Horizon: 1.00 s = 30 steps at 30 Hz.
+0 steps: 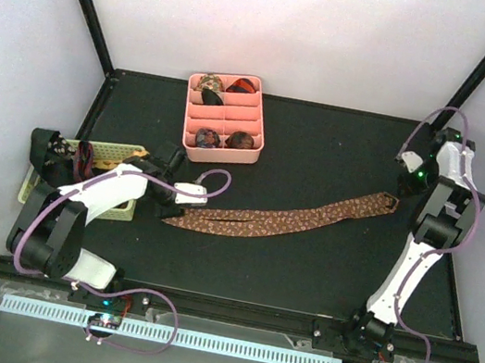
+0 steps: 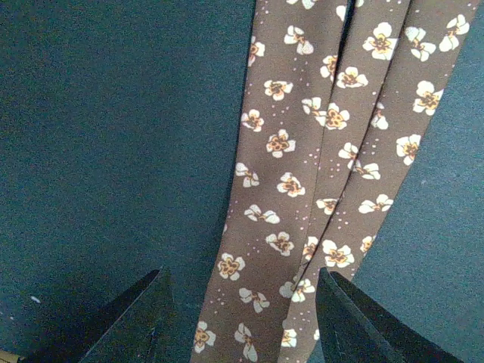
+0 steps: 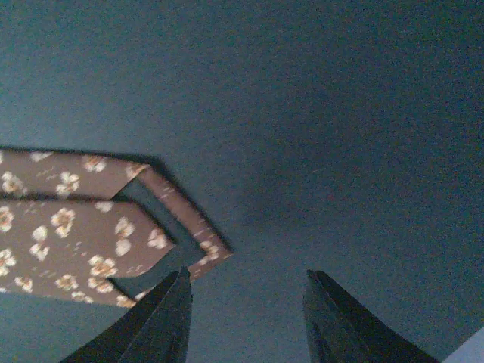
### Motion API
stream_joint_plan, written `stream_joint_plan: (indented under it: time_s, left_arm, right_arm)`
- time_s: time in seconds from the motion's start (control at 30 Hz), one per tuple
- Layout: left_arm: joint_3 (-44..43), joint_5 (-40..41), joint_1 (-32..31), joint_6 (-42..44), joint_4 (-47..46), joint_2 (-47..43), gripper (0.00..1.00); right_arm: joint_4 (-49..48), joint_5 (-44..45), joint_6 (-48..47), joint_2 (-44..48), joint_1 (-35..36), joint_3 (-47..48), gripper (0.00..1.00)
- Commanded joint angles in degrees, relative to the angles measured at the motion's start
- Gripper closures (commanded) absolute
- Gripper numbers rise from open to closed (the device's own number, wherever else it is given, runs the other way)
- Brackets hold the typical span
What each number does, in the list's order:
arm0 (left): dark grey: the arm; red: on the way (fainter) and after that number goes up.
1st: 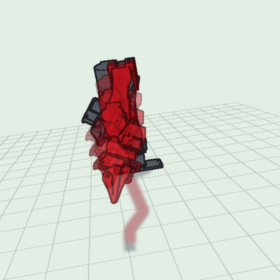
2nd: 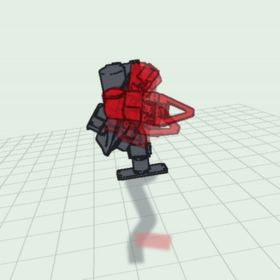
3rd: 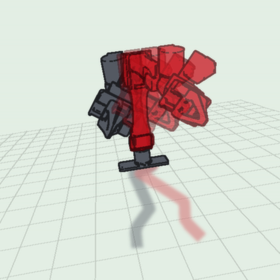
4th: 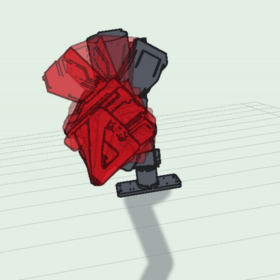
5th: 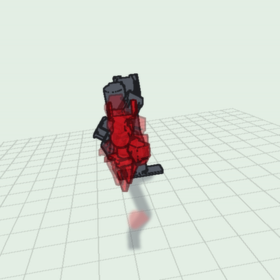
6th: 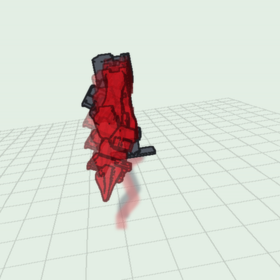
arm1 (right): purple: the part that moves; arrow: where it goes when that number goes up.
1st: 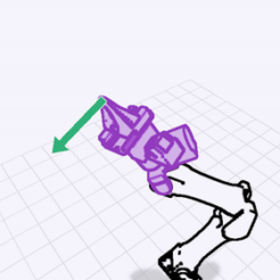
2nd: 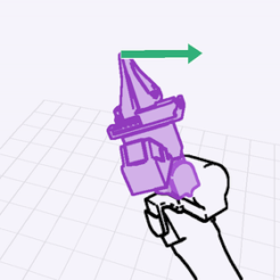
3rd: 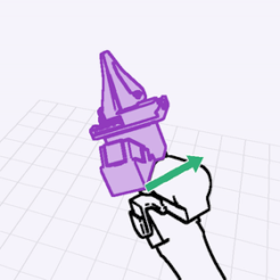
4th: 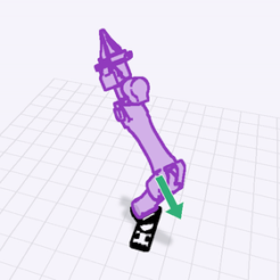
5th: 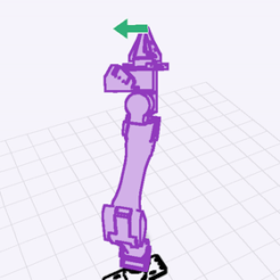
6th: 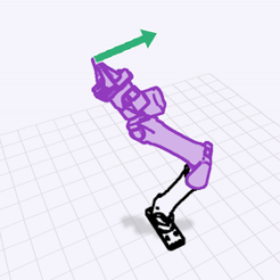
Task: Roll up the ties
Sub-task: Tie the tie at the center of the board, then move the tie to the center of the board.
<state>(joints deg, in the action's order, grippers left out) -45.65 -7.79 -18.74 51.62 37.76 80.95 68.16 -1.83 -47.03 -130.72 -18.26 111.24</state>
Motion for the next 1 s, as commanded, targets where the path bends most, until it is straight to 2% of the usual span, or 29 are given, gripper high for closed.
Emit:
stream_joint_plan:
  time_s: [0.0,0.17,0.47,0.57,0.7,0.83,0.97]
  left_arm:
    - [-2.1,-1.2,-0.2,-0.2,1.6,-1.6,0.46]
    - [-2.2,-1.3,-0.2,0.4,2.0,-1.8,0.46]
    - [-1.8,-1.3,-0.2,0.3,1.6,-1.6,0.46]
    - [-1.9,-1.4,-0.2,0.2,1.5,-1.6,0.46]
    - [-2.0,-1.5,-0.2,0.3,1.3,-1.8,0.46]
    - [-1.8,-2.6,-0.2,0.9,1.5,-2.7,0.46]
    - [-1.7,-5.3,-0.8,1.9,0.7,-3.3,0.45]
  right_arm:
    - [6.6,-7.1,7.9,-4.5,-1.5,7.2,0.58]
    - [6.4,-8.4,9.7,-5.8,-1.5,6.2,0.61]
    - [-1.0,-3.8,6.8,0.2,-0.7,-9.3,0.61]
    - [-5.1,-1.0,6.3,1.8,0.1,-14.0,0.69]
    - [-7.9,1.1,6.9,3.0,1.0,-18.0,0.96]
    - [-7.7,2.0,7.0,5.2,0.2,-19.8,0.98]
    - [-6.2,4.0,4.6,7.2,-3.5,-19.0,0.98]
